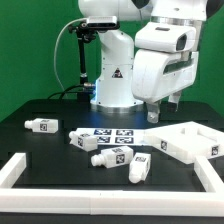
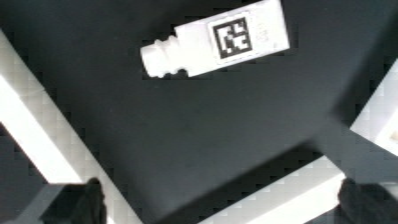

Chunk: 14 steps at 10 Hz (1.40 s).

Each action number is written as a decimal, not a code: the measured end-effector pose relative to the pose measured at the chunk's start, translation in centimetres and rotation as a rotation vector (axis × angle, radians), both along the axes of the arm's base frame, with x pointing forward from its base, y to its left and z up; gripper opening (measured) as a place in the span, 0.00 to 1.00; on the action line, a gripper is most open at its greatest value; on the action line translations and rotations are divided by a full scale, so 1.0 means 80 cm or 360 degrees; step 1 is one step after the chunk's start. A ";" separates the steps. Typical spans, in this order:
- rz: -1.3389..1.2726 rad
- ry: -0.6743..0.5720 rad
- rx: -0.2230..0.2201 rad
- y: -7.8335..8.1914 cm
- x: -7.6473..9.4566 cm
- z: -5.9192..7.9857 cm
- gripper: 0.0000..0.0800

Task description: Assemble one leg

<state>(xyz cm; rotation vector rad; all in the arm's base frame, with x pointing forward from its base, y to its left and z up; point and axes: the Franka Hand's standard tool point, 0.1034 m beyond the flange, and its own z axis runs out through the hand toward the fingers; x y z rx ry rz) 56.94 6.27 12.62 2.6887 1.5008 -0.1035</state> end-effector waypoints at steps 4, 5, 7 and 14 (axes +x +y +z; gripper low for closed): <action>-0.0001 0.0001 0.0001 0.000 0.000 -0.001 0.81; -0.0001 0.0002 0.0001 0.000 0.000 -0.001 0.81; -0.0001 0.0003 0.0001 0.000 -0.001 -0.001 0.81; -0.0669 0.0061 0.0166 -0.065 0.014 -0.042 0.81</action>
Offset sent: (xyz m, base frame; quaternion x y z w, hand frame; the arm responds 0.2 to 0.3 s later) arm 0.0000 0.0000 0.0000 0.0000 0.0000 0.0000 1.0000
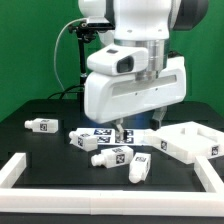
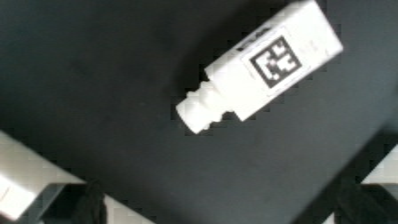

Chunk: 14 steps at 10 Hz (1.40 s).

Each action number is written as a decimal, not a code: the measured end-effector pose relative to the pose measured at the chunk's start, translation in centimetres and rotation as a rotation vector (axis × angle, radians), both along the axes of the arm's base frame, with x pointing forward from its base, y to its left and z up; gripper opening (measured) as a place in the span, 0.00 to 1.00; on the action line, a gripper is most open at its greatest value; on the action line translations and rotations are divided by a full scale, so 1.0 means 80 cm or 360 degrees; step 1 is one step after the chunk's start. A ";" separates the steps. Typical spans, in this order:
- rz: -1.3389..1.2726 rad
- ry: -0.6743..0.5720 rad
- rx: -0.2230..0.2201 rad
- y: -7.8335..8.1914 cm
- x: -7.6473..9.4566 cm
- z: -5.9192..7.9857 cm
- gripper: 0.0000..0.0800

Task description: Assemble one leg

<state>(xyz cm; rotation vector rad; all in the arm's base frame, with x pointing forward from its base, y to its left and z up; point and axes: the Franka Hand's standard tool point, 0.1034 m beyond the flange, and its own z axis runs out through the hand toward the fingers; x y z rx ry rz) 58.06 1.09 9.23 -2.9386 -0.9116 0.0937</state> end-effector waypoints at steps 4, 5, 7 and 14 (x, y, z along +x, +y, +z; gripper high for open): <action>0.0007 -0.0003 -0.0001 0.002 0.000 -0.001 0.81; -0.0036 -0.0012 -0.0004 0.004 0.000 -0.004 0.81; -0.0306 -0.0018 -0.0013 0.016 -0.020 -0.039 0.81; -0.0378 0.0012 0.0008 0.020 -0.038 -0.104 0.66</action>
Offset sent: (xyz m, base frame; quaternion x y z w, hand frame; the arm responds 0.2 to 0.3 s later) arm 0.0000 0.0000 0.0000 0.0000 0.0000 0.0000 1.0000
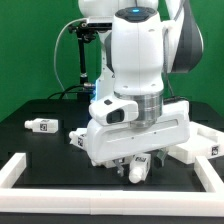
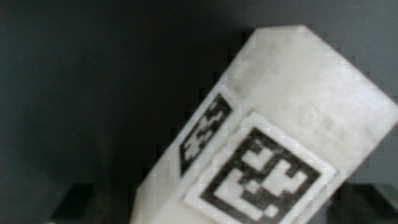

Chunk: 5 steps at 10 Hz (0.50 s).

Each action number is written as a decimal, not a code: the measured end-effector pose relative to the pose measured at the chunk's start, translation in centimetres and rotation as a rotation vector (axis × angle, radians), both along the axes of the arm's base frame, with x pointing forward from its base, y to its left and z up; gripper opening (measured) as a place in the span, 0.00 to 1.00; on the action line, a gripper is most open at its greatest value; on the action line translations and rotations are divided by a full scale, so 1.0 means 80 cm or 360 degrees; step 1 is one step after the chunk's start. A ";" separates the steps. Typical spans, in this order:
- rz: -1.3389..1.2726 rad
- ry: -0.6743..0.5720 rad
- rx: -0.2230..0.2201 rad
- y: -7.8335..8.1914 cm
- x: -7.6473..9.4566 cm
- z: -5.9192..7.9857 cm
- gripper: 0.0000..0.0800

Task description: Assemble one leg

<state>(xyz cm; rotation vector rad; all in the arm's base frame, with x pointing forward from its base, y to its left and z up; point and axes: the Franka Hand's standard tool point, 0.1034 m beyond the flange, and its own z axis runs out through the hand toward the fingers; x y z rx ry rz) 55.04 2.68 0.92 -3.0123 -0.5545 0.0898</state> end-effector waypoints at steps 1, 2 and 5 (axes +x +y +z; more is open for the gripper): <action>0.0000 0.0000 0.0000 0.000 0.000 0.000 0.49; 0.0000 0.0000 0.0000 0.000 0.000 0.000 0.49; 0.0004 -0.0001 0.0000 0.001 0.000 0.001 0.36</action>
Offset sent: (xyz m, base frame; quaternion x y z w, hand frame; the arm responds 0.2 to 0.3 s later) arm 0.0000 0.0000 0.0000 0.0000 0.0000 0.0000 1.0000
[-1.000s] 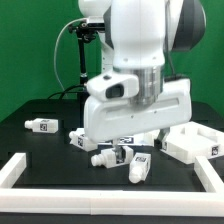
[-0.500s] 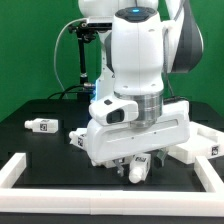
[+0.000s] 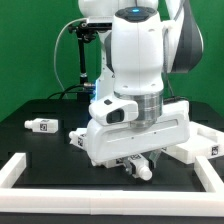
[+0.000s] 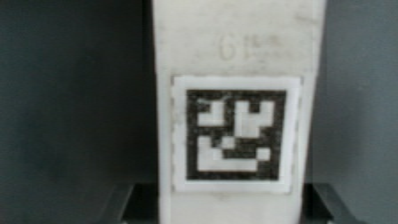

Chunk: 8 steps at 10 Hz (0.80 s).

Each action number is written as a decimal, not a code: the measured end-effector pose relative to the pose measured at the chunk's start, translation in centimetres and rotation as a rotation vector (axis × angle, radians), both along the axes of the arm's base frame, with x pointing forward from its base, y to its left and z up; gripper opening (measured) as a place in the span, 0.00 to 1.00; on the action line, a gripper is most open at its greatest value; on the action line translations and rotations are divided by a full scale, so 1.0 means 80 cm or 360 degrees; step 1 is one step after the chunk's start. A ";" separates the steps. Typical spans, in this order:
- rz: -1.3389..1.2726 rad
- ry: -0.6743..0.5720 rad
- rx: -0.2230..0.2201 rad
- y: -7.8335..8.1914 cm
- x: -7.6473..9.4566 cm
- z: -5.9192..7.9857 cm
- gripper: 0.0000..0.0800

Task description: Assemble one leg

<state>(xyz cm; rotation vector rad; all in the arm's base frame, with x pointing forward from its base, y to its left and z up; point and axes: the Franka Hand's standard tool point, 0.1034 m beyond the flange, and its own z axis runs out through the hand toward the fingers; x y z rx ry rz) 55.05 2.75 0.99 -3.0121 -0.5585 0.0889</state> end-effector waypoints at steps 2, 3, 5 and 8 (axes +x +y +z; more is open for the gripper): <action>0.0065 -0.0035 -0.0006 0.017 0.001 0.037 0.36; 0.0172 -0.0063 -0.0005 0.019 -0.007 0.058 0.36; 0.0393 -0.0088 -0.0003 0.013 -0.028 0.081 0.36; 0.0465 -0.0113 -0.0002 0.011 -0.029 0.081 0.36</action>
Offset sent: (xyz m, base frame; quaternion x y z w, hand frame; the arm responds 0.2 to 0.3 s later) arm -0.0381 0.0008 0.0549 -0.0030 0.0335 -0.1982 0.9796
